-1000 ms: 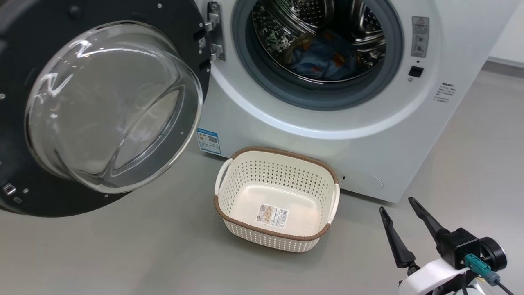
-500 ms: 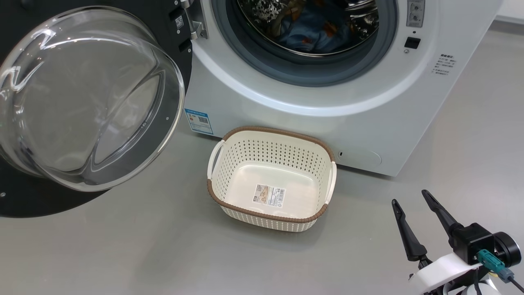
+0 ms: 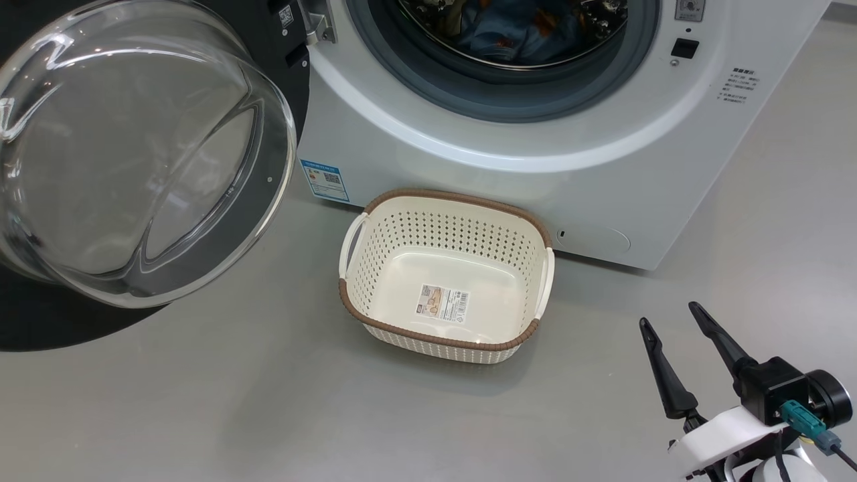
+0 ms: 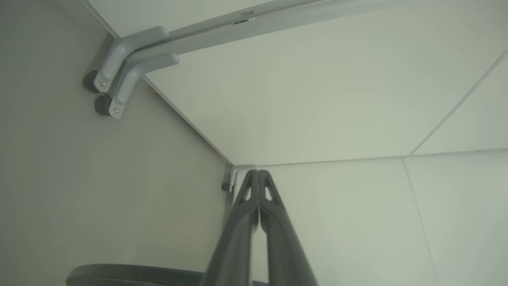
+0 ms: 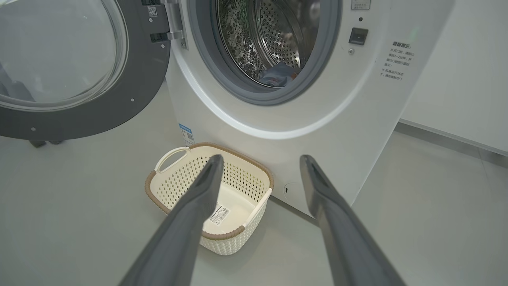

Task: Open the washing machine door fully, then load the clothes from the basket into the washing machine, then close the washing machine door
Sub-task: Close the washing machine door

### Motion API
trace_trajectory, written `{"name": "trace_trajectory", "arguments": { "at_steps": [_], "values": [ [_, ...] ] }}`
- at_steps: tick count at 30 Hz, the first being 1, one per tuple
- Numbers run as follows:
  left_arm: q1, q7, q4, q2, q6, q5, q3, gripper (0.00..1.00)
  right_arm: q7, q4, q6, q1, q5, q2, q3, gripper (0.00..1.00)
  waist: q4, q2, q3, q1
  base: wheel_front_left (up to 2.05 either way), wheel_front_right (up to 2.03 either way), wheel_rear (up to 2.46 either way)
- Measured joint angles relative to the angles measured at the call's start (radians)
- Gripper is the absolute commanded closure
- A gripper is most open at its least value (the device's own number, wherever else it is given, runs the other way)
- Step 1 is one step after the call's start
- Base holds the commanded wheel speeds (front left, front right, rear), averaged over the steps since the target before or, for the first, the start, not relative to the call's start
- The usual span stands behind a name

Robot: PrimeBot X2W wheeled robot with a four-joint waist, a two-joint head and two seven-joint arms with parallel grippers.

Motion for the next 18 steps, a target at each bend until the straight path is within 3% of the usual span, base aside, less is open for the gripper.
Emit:
{"name": "trace_trajectory", "arguments": {
  "at_steps": [18],
  "values": [
    [-0.049,0.064,0.069,0.001,-0.027,-0.034,-0.027,1.0,0.0,0.0,0.0,-0.025,0.0,-0.024,-0.003,0.0,-0.036,0.0,0.048,0.0,0.0,0.0,0.0]
  ]
}}
